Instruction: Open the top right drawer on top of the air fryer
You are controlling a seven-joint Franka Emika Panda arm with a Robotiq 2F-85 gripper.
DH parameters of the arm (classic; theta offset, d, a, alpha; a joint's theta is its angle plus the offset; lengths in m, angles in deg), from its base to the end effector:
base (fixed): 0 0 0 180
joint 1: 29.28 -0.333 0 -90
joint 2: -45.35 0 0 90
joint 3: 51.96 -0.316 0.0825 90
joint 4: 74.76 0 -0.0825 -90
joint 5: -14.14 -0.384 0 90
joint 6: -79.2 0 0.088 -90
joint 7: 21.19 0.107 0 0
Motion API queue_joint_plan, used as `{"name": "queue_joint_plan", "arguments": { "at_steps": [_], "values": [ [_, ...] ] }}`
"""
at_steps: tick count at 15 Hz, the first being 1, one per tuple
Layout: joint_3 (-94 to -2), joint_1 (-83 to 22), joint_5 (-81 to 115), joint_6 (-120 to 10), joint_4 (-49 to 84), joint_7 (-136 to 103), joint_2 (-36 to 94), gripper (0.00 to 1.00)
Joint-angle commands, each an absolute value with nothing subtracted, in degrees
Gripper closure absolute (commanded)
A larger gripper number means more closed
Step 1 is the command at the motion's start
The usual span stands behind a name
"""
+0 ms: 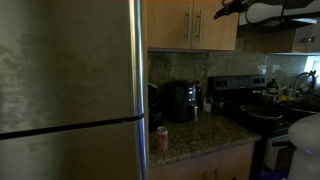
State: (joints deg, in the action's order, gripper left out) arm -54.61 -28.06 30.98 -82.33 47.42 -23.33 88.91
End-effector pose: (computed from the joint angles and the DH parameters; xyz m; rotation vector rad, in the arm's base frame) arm 0.3195 0.0347 0.8466 2.1217 0.2940 1.8756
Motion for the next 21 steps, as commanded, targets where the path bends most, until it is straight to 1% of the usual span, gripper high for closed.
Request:
{"name": "queue_joint_plan", "arguments": {
  "at_steps": [1,11,19,20,21],
  "values": [
    [-55.1,-26.7,29.6,-83.9,46.6,-24.3,87.4,0.00],
    [-57.9,-24.7,27.0,-84.6,37.9,-19.1,73.8,0.00],
    [-57.7,-27.4,24.3,-82.6,29.8,-17.7,66.5,0.00],
    [-58.1,-26.9,24.7,-83.0,29.7,-17.3,66.2,0.01],
    [-58.2,-26.9,24.9,-83.2,29.7,-17.3,65.9,0.26]
  ]
}}
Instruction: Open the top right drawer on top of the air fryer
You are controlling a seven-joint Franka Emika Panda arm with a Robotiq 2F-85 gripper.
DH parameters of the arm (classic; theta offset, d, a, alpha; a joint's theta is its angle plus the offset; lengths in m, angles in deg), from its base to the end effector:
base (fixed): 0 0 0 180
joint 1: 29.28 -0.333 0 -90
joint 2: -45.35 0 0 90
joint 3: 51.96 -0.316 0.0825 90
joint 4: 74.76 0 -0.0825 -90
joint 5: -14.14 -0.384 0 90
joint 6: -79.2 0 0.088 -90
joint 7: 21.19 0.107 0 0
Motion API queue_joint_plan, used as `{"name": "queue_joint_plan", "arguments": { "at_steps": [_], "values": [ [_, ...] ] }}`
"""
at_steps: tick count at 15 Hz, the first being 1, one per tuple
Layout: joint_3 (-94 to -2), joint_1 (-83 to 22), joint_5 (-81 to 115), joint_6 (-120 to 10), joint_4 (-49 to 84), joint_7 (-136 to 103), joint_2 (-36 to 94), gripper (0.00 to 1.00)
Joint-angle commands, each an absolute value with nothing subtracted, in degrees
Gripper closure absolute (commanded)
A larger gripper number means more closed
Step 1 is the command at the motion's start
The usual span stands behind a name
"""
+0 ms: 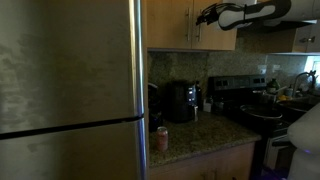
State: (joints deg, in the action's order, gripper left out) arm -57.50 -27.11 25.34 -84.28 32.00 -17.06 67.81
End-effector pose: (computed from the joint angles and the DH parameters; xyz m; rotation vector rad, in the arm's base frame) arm 0.4499 0.0525 0.8406 2.3259 0.1769 1.9335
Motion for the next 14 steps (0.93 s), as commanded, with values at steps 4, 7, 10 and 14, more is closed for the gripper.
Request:
{"name": "queue_joint_plan", "arguments": {
  "at_steps": [4,7,10,14],
  "values": [
    [-58.1,-27.0,24.8,-83.4,29.5,-17.4,65.1,0.44],
    [-58.1,-26.9,25.0,-83.6,29.8,-17.3,64.7,0.66],
    [-58.2,-26.5,25.4,-83.6,30.0,-16.9,64.4,0.85],
    [-60.4,-21.2,32.1,-81.8,29.2,-11.8,64.6,0.98]
  ]
}}
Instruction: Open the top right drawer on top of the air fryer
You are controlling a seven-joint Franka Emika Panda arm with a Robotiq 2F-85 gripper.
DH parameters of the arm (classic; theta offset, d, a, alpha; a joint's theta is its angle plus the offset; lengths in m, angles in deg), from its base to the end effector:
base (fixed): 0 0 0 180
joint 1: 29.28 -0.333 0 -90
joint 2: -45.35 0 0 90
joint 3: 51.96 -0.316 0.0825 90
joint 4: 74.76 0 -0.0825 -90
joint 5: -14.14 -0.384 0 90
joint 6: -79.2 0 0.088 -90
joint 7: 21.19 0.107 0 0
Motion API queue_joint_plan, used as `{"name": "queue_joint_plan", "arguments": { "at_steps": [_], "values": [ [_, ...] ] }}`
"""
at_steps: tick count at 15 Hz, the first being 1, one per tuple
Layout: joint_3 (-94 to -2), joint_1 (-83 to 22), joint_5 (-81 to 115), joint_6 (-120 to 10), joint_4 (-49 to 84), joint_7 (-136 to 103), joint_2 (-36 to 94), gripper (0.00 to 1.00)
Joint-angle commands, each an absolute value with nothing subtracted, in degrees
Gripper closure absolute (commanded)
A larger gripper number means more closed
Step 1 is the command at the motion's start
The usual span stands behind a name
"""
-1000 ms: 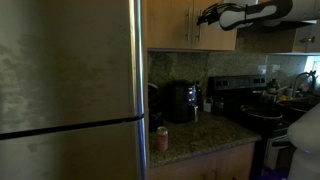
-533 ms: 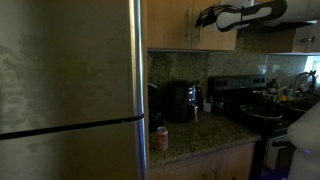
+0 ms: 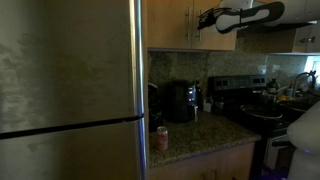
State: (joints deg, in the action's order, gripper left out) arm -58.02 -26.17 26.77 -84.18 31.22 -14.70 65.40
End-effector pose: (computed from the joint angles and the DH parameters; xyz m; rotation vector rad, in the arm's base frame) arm 0.4691 0.0509 0.8274 2.3568 0.1440 1.9010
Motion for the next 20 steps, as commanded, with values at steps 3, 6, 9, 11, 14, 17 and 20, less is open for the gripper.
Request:
{"name": "queue_joint_plan", "arguments": {
  "at_steps": [3,6,9,11,14,17,20],
  "values": [
    [-61.5,-18.8,39.0,-80.0,29.6,-8.1,67.8,0.96],
    [-59.7,-19.6,40.7,-81.7,33.7,-6.0,74.0,0.96],
    [-59.5,-19.0,41.7,-82.5,38.1,-3.1,78.3,0.96],
    [-60.4,-16.9,40.0,-82.8,41.2,-3.1,81.6,0.96],
    [-59.7,-15.9,38.8,-82.9,45.4,-3.6,86.1,0.96],
    [-58.9,-15.0,37.6,-82.7,49.5,-4.3,90.5,0.96],
    [-58.7,-13.8,36.0,-81.7,54.0,-4.2,96.0,0.96]
  ]
}}
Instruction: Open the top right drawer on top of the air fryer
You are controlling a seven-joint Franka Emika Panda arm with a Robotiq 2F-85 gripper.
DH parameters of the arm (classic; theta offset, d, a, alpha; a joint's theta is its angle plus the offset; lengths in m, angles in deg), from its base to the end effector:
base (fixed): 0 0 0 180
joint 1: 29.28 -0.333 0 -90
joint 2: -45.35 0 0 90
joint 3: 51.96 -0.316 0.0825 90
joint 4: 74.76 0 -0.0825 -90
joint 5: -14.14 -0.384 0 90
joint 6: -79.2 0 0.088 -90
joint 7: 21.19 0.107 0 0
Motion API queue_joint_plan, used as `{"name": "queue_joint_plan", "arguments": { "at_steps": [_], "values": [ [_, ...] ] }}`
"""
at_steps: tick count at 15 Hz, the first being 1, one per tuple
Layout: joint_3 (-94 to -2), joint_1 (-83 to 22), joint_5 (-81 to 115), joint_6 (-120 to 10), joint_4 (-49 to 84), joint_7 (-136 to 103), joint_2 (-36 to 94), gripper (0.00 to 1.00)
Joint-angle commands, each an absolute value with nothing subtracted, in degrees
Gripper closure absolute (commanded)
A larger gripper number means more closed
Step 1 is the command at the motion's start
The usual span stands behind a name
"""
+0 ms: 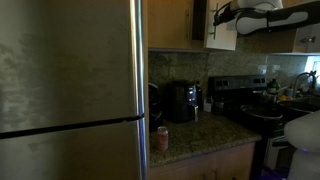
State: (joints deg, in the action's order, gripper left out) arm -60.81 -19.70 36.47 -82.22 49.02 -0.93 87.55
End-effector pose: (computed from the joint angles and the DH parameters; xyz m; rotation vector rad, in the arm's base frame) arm 0.3441 0.0513 0.8179 2.2257 -0.0556 1.8970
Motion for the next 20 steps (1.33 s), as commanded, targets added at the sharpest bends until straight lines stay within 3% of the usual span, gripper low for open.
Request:
{"name": "queue_joint_plan", "arguments": {
  "at_steps": [1,8,15,16,18,20],
  "values": [
    [-58.8,-13.4,35.4,-81.2,55.5,-4.2,98.2,0.96],
    [-56.8,-8.3,33.9,-73.4,65.0,-5.6,116.9,0.96],
    [-44.2,2.4,40.9,-60.9,66.4,-16.1,135.7,0.96],
    [-41.5,3.7,43.2,-61.1,61.8,-17.8,131.3,0.59],
    [-37.4,6.6,45.3,-58.4,61.0,-23.6,133.5,0.52],
    [-38.0,4.7,41.0,-50.9,58.1,-29.9,133.1,0.38]
  ]
}}
